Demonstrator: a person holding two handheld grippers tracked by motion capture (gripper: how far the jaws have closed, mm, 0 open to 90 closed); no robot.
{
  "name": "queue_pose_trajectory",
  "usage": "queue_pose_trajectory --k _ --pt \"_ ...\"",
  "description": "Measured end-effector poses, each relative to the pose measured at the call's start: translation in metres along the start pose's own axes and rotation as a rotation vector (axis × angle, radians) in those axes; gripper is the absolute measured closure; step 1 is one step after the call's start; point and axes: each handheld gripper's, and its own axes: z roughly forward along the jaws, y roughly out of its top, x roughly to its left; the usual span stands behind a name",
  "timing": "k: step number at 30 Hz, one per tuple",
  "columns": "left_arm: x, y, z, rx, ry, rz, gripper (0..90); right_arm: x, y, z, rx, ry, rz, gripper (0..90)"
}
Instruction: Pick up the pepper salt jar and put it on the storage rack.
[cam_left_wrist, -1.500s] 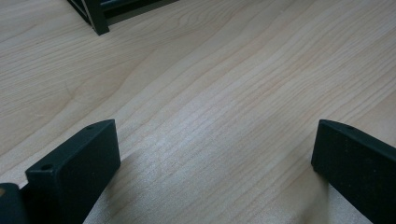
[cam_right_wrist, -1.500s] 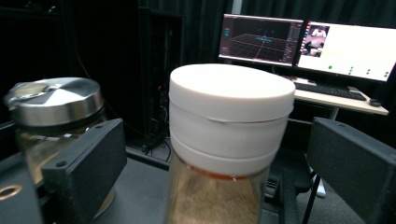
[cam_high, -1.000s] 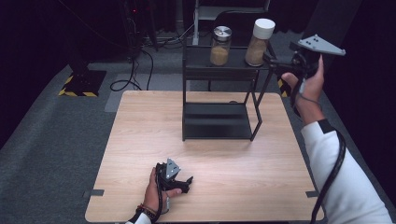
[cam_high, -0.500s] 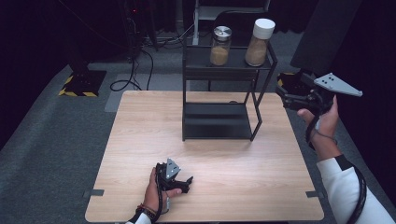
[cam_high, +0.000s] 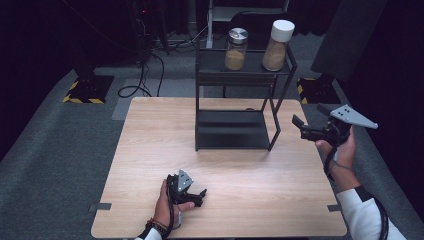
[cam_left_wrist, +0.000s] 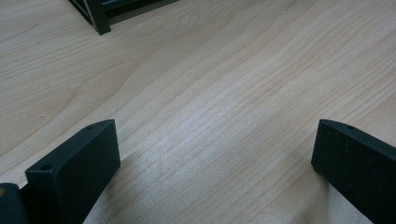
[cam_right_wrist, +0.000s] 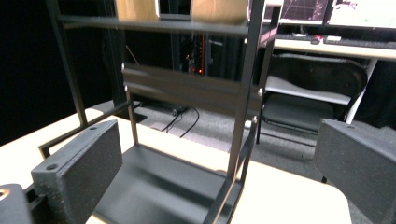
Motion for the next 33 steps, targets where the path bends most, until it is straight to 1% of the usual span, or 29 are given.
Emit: queue_pose_trajectory --k 4,9,13,17,19,22,24,28,30,33 --pt "0.000 0.000 0.000 0.000 0.000 0.000 1.0 0.001 -0.018 -0.003 0.017 0.006 0.009 1.0" --pt "0.000 0.000 0.000 0.000 0.000 0.000 1.0 0.003 -0.037 -0.009 0.033 0.023 0.001 1.0" --pt "0.000 0.000 0.000 0.000 0.000 0.000 1.0 0.008 -0.050 -0.015 0.049 0.032 -0.023 1.0" --pt "0.000 0.000 0.000 0.000 0.000 0.000 1.0 0.014 -0.064 -0.021 0.082 0.036 -0.042 1.1" --pt "0.000 0.000 0.000 -0.001 0.000 0.000 1.0 0.015 -0.069 -0.023 0.092 0.037 -0.045 1.0" --pt "0.000 0.000 0.000 0.000 0.000 0.000 1.0 0.017 -0.078 -0.028 0.099 0.034 -0.036 1.0" --pt "0.000 0.000 0.000 -0.001 0.000 0.000 1.0 0.019 -0.083 -0.031 0.107 0.027 -0.044 1.0" --pt "0.000 0.000 0.000 -0.001 0.000 0.000 1.0 0.021 -0.092 -0.036 0.118 0.029 -0.038 1.0" --pt "0.000 0.000 0.000 -0.001 0.000 0.000 1.0 0.023 -0.097 -0.038 0.123 0.026 -0.046 1.0" --pt "0.000 0.000 0.000 -0.001 0.000 0.000 1.0 0.024 -0.106 -0.043 0.123 0.026 -0.035 1.0"
